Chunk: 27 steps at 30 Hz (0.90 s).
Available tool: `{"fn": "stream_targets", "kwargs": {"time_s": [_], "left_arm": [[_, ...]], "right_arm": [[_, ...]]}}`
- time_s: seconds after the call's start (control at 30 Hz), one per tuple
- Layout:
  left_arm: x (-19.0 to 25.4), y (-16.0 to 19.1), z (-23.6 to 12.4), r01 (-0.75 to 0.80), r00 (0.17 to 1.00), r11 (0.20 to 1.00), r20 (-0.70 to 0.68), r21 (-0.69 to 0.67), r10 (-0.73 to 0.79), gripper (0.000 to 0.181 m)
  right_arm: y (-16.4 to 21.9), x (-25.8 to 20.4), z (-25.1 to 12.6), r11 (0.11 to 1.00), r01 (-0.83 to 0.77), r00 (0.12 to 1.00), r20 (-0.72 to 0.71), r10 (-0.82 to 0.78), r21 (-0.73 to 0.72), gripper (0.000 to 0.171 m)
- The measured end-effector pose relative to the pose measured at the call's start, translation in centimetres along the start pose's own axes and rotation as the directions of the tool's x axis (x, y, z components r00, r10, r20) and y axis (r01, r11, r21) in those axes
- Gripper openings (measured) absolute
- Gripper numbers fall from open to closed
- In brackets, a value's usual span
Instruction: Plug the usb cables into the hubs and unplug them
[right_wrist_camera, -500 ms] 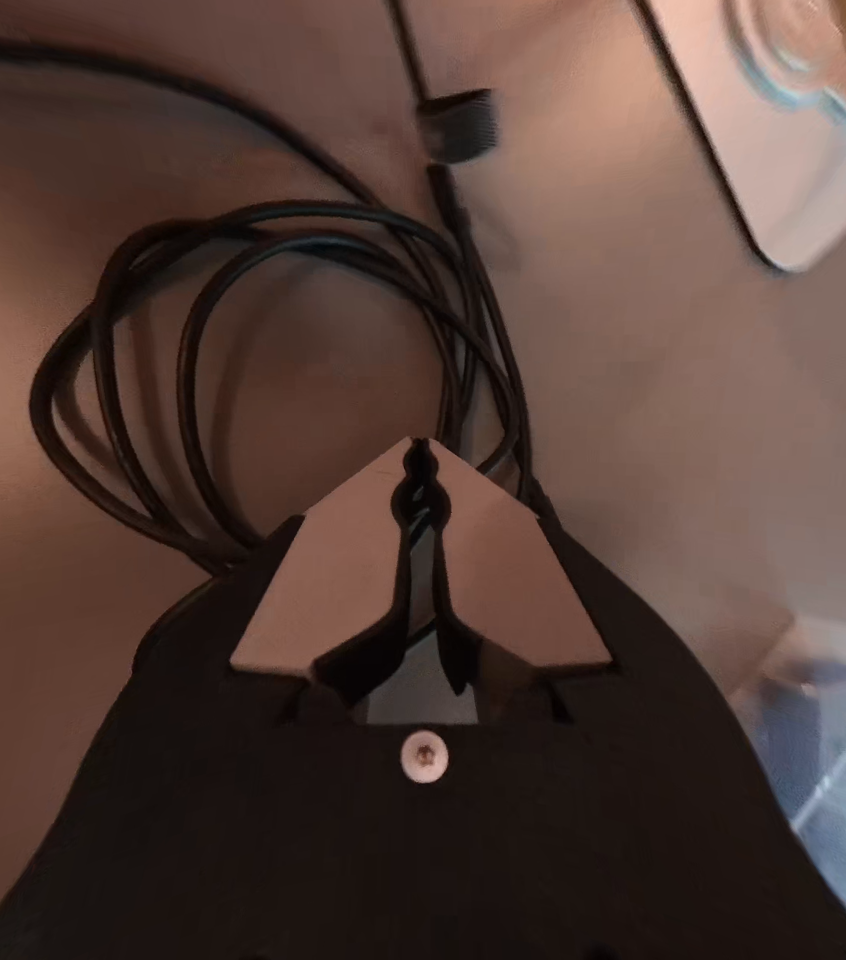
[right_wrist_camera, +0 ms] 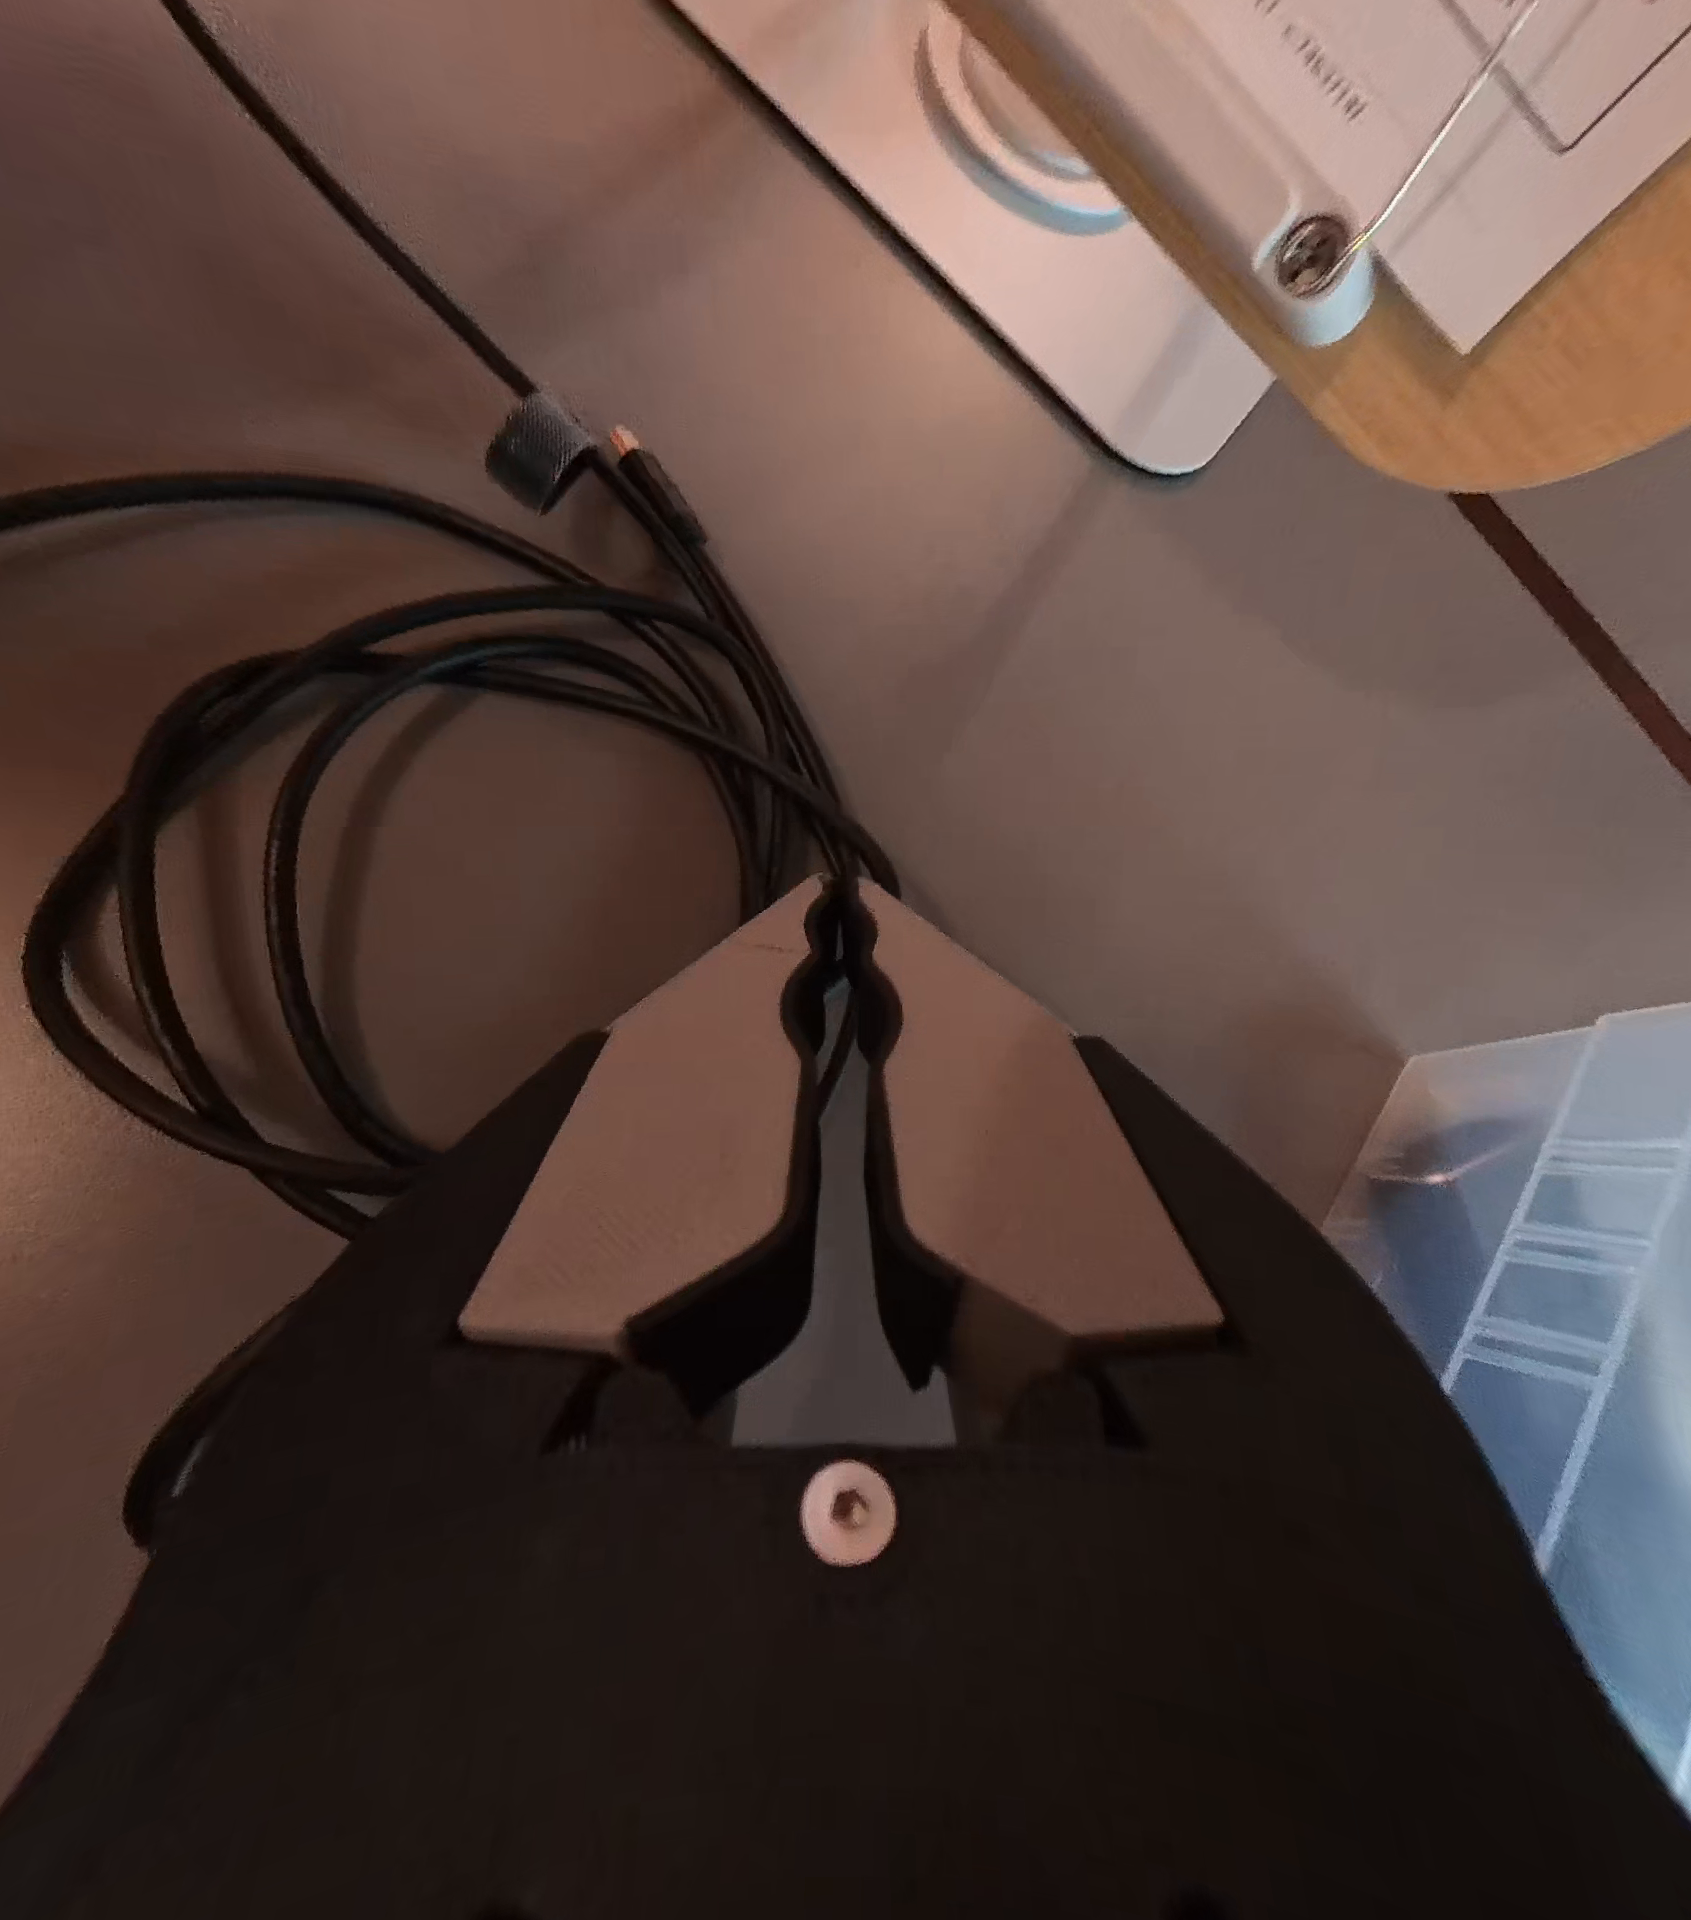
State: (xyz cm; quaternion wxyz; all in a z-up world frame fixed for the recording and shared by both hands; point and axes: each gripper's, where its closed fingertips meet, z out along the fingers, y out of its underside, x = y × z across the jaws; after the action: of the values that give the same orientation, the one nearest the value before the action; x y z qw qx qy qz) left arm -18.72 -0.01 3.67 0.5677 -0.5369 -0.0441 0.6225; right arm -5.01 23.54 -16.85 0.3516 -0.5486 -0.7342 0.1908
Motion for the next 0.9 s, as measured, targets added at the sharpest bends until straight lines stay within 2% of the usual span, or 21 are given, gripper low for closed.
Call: {"fn": "stream_targets", "kwargs": {"time_s": [0.03, 0.1, 0.17, 0.23, 0.37, 0.43, 0.53, 0.6, 0.67, 0.7, 0.9], "left_arm": [[-0.3, 0.0, 0.0, -0.005, 1.0, 1.0, 0.024, 0.003, 0.005, 0.009], [-1.4, -0.1, -0.1, 0.052, 0.998, 0.999, 0.047, 0.002, -0.052, 0.009], [-3.1, -1.2, 0.4, 0.054, 0.998, 0.998, 0.038, -0.016, -0.053, 0.009], [-6.4, -4.2, 1.2, 0.012, 0.999, 1.0, 0.047, -0.009, -0.012, 0.009], [-16.3, -12.5, 1.8, -0.015, 0.99, 0.998, 0.141, 0.057, 0.007, 0.009], [-20.7, -15.9, 1.6, -0.039, 0.98, 0.995, 0.199, 0.091, 0.02, 0.009], [-23.7, -19.0, 1.9, -0.059, 0.985, 0.994, 0.169, 0.087, 0.044, 0.009], [-22.6, -19.9, 2.4, -0.009, 0.999, 0.996, 0.035, 0.089, 0.005, 0.009], [-19.2, -20.7, 2.2, 0.066, 0.985, 0.989, -0.167, 0.132, -0.043, 0.008], [-17.7, -20.4, 2.2, 0.088, 0.973, 0.989, -0.222, 0.122, -0.06, 0.009], [-7.3, -15.3, 2.2, 0.04, 0.912, 0.998, -0.41, 0.048, -0.017, 0.009]], "right_arm": [[-0.3, 0.2, -0.2, 1.0, -0.011, 1.0, -0.004, 0.011, 0.02, 0.0], [-0.7, 0.9, -0.5, 0.997, -0.047, 0.999, -0.008, 0.048, 0.061, 0.0], [-0.9, 1.6, -0.6, 0.99, -0.101, 0.995, -0.003, 0.102, 0.095, 0.013], [-1.3, 1.6, -0.8, 0.977, -0.173, 0.984, 0.056, 0.167, 0.127, 0.028], [-2.3, 0.3, -1.6, 0.937, -0.304, 0.934, 0.249, 0.256, 0.175, 0.052], [-2.7, -0.3, -1.7, 0.924, -0.338, 0.909, 0.318, 0.27, 0.18, 0.057], [-3.0, -0.1, -1.9, 0.92, -0.33, 0.914, 0.315, 0.256, 0.213, 0.056], [-3.0, -0.2, -1.8, 0.925, -0.311, 0.923, 0.304, 0.238, 0.221, 0.055], [-3.0, -0.6, -1.6, 0.935, -0.281, 0.931, 0.298, 0.211, 0.214, 0.055], [-3.0, -0.8, -1.5, 0.942, -0.261, 0.937, 0.29, 0.195, 0.212, 0.055], [-3.1, -0.8, -1.5, 0.955, -0.183, 0.962, 0.242, 0.126, 0.232, 0.05]]}}
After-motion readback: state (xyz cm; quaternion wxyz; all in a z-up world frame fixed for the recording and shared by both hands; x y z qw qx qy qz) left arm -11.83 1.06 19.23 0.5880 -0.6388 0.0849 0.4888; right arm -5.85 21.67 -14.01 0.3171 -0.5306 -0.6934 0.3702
